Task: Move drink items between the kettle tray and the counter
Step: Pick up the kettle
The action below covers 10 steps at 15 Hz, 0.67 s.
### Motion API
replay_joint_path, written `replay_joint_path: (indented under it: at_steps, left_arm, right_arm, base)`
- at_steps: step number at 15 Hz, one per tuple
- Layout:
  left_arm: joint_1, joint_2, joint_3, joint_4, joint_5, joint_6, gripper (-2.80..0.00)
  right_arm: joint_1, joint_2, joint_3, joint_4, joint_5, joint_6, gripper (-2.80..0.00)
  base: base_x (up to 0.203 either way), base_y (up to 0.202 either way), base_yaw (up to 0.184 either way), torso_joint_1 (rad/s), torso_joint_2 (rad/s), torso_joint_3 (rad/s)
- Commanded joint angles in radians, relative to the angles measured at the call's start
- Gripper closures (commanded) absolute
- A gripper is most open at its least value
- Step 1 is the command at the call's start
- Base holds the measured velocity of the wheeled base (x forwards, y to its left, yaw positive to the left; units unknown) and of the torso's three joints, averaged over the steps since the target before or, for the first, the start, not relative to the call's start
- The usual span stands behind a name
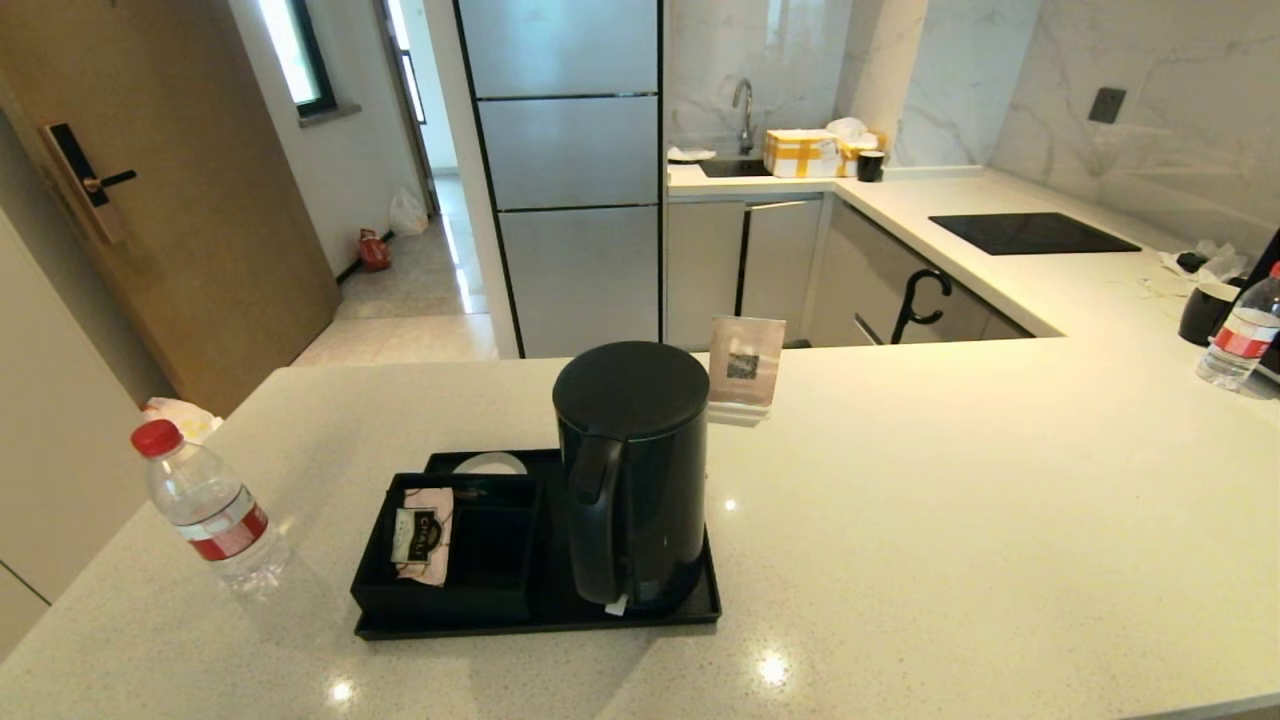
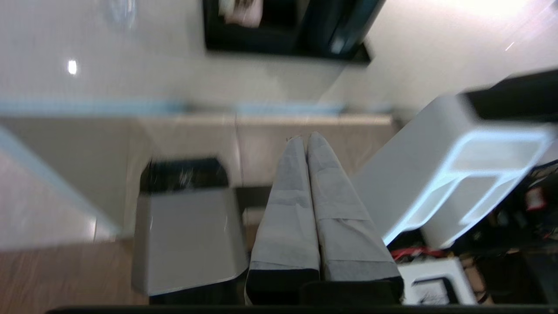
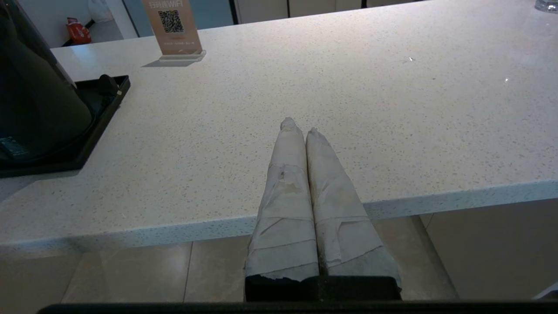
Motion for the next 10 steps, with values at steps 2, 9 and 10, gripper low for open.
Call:
replay_joint_path:
  at_steps: [2,9,10]
  left_arm:
    - [-0.041,-0.134,0.231,-0.024,0.058,0.0,0.0]
    - [-0.055,-0.239,0.785,-0.721,0.257,-0.077,0.0]
    - [-0.055,-0.24,0.895,-0.871,0.293,-0.068,0.0]
  right_arm:
    - [0.0,0.002,0.0,0.0,0.0,0.0,0.0]
    - [0.0,0.002,0.0,0.0,0.0,0.0,0.0]
    - [0.0,0.0,0.0,0.0,0.0,-0.001,0.0]
  base:
    - [0.0,0.0,0.0,0.0,0.0,0.0]
    - [0.0,0.0,0.0,0.0,0.0,0.0]
    - [0.0,0.0,0.0,0.0,0.0,0.0]
